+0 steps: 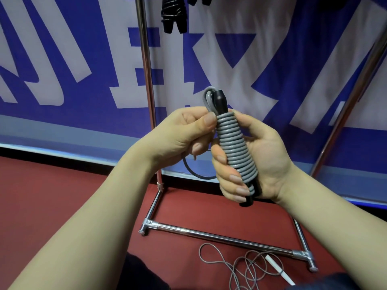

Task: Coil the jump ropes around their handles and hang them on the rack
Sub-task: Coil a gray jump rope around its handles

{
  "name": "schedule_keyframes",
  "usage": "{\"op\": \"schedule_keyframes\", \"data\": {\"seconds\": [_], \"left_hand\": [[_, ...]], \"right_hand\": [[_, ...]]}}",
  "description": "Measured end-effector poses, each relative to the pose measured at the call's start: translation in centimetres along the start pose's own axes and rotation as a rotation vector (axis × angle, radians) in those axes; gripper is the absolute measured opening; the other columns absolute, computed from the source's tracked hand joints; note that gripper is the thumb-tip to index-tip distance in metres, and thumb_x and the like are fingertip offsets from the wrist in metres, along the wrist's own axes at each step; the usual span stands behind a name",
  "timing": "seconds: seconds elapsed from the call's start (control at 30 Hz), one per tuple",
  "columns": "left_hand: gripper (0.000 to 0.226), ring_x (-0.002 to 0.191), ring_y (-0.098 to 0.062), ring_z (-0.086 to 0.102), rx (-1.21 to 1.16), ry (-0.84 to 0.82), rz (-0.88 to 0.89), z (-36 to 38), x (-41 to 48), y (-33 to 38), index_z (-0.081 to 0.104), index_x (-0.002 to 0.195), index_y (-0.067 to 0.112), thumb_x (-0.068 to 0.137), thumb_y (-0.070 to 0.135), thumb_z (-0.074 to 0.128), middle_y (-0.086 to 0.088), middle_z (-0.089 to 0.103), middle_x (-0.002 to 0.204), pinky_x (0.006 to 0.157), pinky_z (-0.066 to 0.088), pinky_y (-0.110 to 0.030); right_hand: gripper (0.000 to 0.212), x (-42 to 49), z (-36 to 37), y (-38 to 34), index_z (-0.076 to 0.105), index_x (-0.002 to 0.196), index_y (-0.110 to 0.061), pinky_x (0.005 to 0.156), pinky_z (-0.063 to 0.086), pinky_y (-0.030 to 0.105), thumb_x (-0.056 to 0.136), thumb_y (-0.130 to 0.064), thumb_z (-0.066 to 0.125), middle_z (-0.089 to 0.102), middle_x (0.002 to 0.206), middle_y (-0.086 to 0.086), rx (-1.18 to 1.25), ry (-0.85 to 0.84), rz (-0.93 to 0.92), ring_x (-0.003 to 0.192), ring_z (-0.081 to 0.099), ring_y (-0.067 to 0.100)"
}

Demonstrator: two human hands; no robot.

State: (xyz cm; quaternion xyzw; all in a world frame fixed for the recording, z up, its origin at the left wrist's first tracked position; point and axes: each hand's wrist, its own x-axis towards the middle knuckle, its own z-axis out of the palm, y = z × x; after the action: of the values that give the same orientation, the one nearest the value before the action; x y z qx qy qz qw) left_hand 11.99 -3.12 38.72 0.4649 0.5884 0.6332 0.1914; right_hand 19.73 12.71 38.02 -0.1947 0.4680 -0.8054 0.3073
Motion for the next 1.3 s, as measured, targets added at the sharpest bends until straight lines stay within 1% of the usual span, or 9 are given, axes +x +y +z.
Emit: {"op": "schedule_keyframes", "data": {"seconds": [0.07, 0.33, 0.5, 0.6, 0.8, 0.9, 1.1, 1.23, 1.3], "left_hand": [[0.043, 0.041, -0.001, 0.038, -0.021, -0.03, 0.013, -0.1, -0.2, 0.1, 0.072, 0.087, 0.019, 0.07, 0.059, 0.07, 0.012, 0.047, 0.044, 0.047, 0.033, -0.015], [0.021, 0.046, -0.006, 0.034, -0.014, 0.045, -0.027, 0.5, -0.5, 0.7, 0.067, 0.088, 0.015, 0.089, 0.036, 0.066, 0.006, 0.045, 0.05, 0.051, 0.02, -0.026], [0.025, 0.047, -0.009, 0.034, 0.058, 0.187, -0.059, 0.3, -0.7, 0.5, 0.072, 0.074, 0.023, 0.09, 0.035, 0.056, 0.005, 0.046, 0.051, 0.048, 0.024, -0.021], [0.034, 0.045, -0.01, 0.033, 0.163, 0.289, -0.059, 0.1, -0.8, 0.6, 0.061, 0.076, 0.011, 0.087, 0.043, 0.061, 0.004, 0.049, 0.05, 0.045, 0.023, -0.025], [0.041, 0.036, -0.017, 0.05, 0.335, 0.476, -0.085, 0.4, -0.4, 0.0, 0.053, 0.07, 0.003, 0.092, 0.035, 0.064, -0.009, 0.058, 0.048, 0.045, 0.04, -0.021], [0.048, 0.036, -0.019, 0.052, 0.4, 0.524, -0.082, 1.0, -0.1, -0.4, 0.054, 0.067, -0.002, 0.089, 0.038, 0.068, -0.012, 0.059, 0.047, 0.047, 0.041, -0.021], [0.048, 0.03, -0.014, 0.044, 0.455, 0.506, -0.118, 2.2, 0.2, -0.2, 0.052, 0.064, 0.002, 0.091, 0.039, 0.066, -0.003, 0.053, 0.041, 0.039, 0.034, -0.016], [0.043, 0.038, -0.012, 0.039, 0.37, 0.27, -0.174, 1.0, -0.3, 0.2, 0.059, 0.074, -0.007, 0.097, 0.03, 0.058, -0.019, 0.056, 0.057, 0.042, 0.031, -0.017], [0.031, 0.043, -0.009, 0.039, 0.28, 0.174, -0.188, 0.7, -0.6, 0.5, 0.063, 0.087, -0.006, 0.1, 0.021, 0.053, -0.009, 0.059, 0.065, 0.042, 0.029, -0.015]], "right_hand": [[0.061, 0.1, -0.3, 0.1, 0.059, 0.074, 0.002, 0.049, 0.051, 0.028, 0.088, -0.056, 0.048, 0.058, 0.055, 0.017, 0.047, -0.101, 0.001, 0.043, 0.059, 0.026], [0.055, 0.0, -1.4, 0.2, 0.06, 0.087, 0.008, 0.053, 0.053, 0.032, 0.084, -0.047, 0.062, 0.063, 0.065, 0.024, 0.193, -0.286, 0.015, 0.054, 0.066, 0.032], [0.065, 0.3, -0.4, 0.1, 0.056, 0.094, -0.001, 0.047, 0.053, 0.032, 0.072, -0.062, 0.062, 0.06, 0.063, 0.022, -0.121, 0.218, 0.019, 0.049, 0.06, 0.032], [0.06, 0.7, -0.1, 0.0, 0.054, 0.099, -0.004, 0.046, 0.048, 0.03, 0.076, -0.059, 0.051, 0.059, 0.066, 0.019, -0.282, 0.448, -0.108, 0.049, 0.056, 0.03], [0.044, 1.5, -1.5, 0.7, 0.067, 0.105, -0.007, 0.073, 0.056, 0.046, 0.099, -0.044, 0.042, 0.068, 0.094, 0.017, -0.494, 0.649, -0.178, 0.078, 0.066, 0.028], [0.056, 1.8, -1.8, 0.9, 0.067, 0.1, -0.002, 0.087, 0.053, 0.05, 0.102, -0.049, 0.036, 0.068, 0.101, 0.024, -0.495, 0.671, -0.168, 0.088, 0.066, 0.033], [0.069, 1.4, -1.0, 1.0, 0.061, 0.082, -0.003, 0.054, 0.05, 0.032, 0.094, -0.066, 0.035, 0.056, 0.067, 0.015, -0.386, 0.698, -0.11, 0.053, 0.054, 0.026], [0.066, 1.1, -1.4, 0.6, 0.062, 0.076, -0.006, 0.05, 0.046, 0.029, 0.094, -0.064, 0.038, 0.052, 0.06, 0.015, -0.383, 0.708, -0.078, 0.049, 0.049, 0.024], [0.066, 0.9, -1.6, 0.4, 0.063, 0.077, -0.005, 0.051, 0.045, 0.029, 0.094, -0.064, 0.038, 0.052, 0.06, 0.015, -0.352, 0.686, -0.083, 0.049, 0.049, 0.024]]}}
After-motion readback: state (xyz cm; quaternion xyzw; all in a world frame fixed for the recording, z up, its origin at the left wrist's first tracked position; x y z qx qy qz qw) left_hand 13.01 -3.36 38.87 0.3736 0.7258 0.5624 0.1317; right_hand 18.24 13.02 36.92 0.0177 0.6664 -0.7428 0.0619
